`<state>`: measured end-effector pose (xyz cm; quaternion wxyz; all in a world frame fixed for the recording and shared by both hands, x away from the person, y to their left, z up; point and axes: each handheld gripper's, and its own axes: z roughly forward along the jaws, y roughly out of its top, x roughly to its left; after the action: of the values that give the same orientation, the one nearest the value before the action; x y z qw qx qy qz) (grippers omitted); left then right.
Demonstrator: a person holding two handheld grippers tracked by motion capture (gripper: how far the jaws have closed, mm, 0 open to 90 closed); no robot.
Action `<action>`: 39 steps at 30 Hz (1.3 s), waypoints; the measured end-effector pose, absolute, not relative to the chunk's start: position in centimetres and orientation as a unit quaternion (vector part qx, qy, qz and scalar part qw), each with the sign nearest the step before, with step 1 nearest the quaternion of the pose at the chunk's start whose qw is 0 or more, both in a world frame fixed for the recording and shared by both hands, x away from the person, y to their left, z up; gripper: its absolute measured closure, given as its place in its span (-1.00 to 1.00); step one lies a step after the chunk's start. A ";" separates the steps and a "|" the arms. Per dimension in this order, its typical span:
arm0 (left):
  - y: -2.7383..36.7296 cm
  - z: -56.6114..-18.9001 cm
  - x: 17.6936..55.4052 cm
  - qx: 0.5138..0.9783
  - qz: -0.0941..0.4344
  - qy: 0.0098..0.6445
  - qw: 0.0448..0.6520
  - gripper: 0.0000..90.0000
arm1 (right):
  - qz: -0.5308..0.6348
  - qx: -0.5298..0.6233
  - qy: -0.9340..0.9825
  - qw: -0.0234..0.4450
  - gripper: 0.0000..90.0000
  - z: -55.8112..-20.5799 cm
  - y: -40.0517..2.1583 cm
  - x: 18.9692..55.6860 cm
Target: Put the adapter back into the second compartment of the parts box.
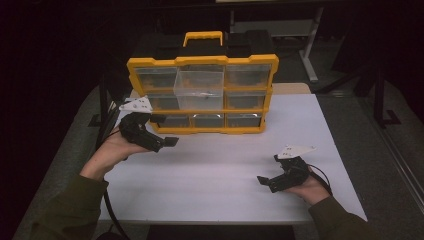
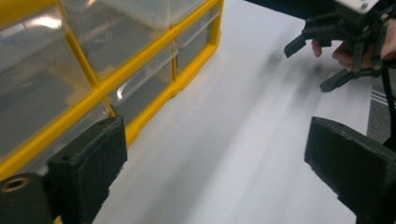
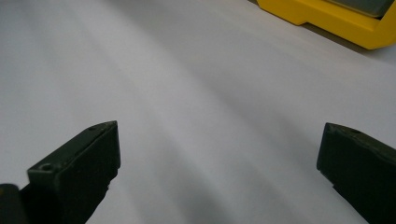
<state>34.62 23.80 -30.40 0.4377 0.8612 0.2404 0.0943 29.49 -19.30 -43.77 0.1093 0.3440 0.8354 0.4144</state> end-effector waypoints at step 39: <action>24.7 -43.5 31.5 0.849 0.105 0.274 0.441 -1.00 | 0.414 0.343 0.836 0.110 -1.00 -43.8 -19.3 29.4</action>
<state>31.47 24.72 -43.47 0.4406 0.8485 0.2737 0.1047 29.39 -19.29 -43.76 0.1098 0.3427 0.8361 0.4141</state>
